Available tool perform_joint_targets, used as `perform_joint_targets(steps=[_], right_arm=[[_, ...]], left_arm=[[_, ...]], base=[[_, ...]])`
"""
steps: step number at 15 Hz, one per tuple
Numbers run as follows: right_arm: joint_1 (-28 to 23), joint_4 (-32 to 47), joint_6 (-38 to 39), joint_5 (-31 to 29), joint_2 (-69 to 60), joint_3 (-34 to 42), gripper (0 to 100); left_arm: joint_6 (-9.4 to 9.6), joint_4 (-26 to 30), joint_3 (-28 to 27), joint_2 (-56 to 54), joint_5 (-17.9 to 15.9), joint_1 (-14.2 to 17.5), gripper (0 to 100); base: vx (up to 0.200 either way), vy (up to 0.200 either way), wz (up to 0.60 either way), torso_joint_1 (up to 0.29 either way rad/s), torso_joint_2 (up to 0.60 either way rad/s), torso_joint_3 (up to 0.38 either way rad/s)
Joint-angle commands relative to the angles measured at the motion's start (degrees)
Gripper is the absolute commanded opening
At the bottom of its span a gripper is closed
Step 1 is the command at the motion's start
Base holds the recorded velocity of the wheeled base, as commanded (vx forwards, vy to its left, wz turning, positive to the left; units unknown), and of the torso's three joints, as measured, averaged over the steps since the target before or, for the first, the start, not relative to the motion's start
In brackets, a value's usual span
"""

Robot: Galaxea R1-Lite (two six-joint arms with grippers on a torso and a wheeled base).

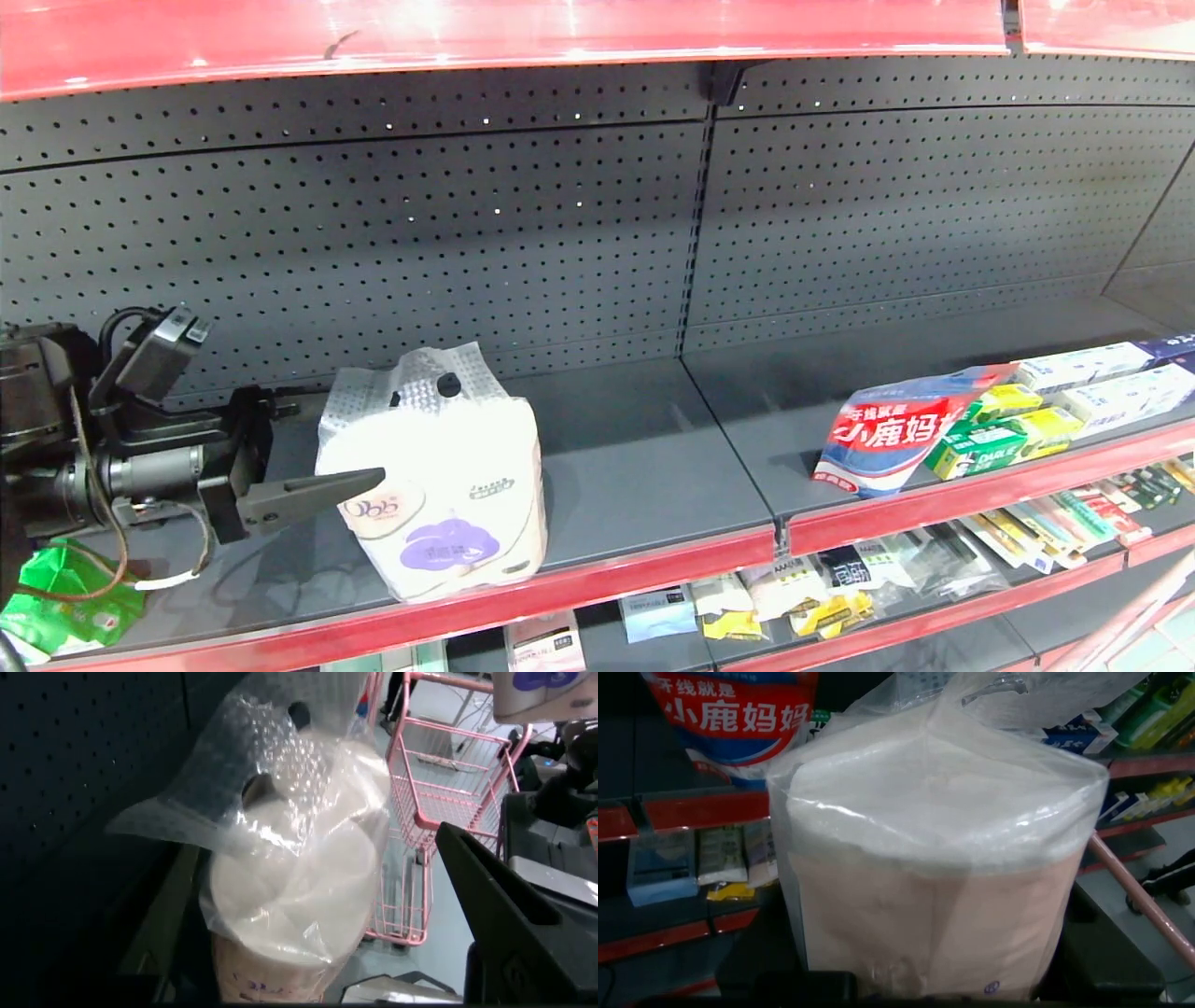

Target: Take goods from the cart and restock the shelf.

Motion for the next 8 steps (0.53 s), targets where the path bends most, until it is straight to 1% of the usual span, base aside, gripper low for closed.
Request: perform_joint_targets(steps=[1, 3, 4, 5, 7, 8], right_arm=[[0.03, -0.03, -0.01, 0.01, 0.54, -0.11, 0], [0.03, -0.03, -0.01, 0.1, 0.89, -0.02, 0], [-0.06, -0.03, -0.01, 0.19, 0.89, 0.15, 0], [0.03, -0.21, -0.01, 0.19, 0.98, 0.51, 0], [0.03, -0.21, -0.01, 0.27, 0.98, 0.77, 0], [0.03, -0.29, -0.01, 0.27, 0.89, 1.3, 0]], left_arm=[[-0.38, -0.03, -1.48, -2.37, 0.05, 0.06, 100], [-0.03, -0.47, -2.54, -2.64, 0.84, 0.15, 100], [-0.11, -3.19, -2.62, -2.64, 2.07, 0.15, 100], [-0.29, -4.6, -2.45, -2.37, 3.83, 0.15, 100], [-0.38, -4.86, -2.71, -2.64, 7.87, 0.15, 100], [-0.38, -5.48, -2.62, -3.43, 8.75, 0.15, 100]], base=[[0.0, 0.0, 0.0, 0.0, 0.0, 0.0], [0.0, 0.0, 0.0, 0.0, 0.0, 0.0], [0.0, 0.0, 0.0, 0.0, 0.0, 0.0], [0.0, 0.0, 0.0, 0.0, 0.0, 0.0], [0.0, 0.0, 0.0, 0.0, 0.0, 0.0], [0.0, 0.0, 0.0, 0.0, 0.0, 0.0]])
